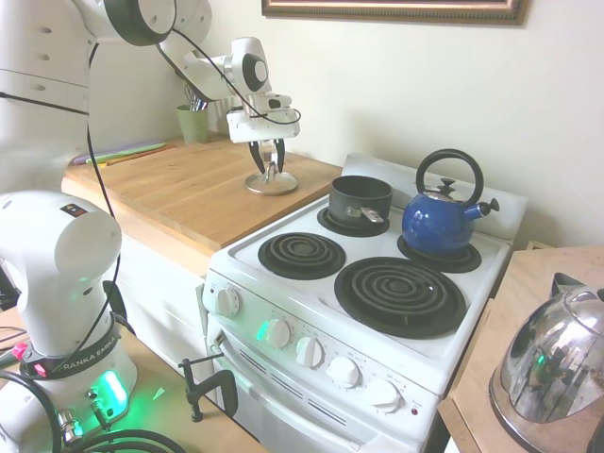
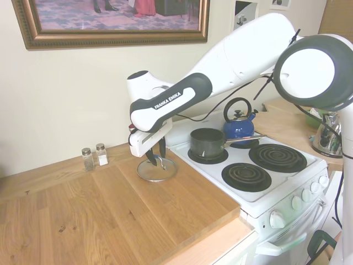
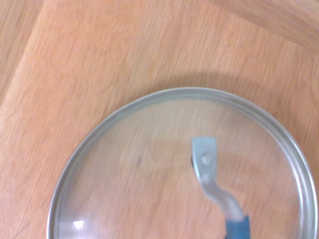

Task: Uncover the lid of the pot

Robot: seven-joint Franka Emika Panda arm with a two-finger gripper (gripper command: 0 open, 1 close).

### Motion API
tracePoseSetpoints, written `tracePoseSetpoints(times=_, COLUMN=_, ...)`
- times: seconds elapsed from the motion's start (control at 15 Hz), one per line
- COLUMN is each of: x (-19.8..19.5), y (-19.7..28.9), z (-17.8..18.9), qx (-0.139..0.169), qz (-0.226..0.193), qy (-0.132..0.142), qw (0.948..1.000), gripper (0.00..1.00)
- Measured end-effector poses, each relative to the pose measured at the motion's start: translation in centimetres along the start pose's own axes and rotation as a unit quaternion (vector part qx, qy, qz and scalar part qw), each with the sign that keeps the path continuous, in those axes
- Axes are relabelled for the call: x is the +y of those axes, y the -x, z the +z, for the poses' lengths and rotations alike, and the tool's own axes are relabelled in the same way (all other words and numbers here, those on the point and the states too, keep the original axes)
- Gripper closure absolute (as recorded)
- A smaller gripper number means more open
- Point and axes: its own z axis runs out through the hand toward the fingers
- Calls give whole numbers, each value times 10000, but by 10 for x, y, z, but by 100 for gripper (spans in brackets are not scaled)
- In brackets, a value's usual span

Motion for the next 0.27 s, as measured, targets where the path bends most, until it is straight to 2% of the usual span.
tracePoseSetpoints(times=0.27, x=21, y=21, z=-20, qx=271, qz=30, qy=-266, qw=9993, gripper=0)
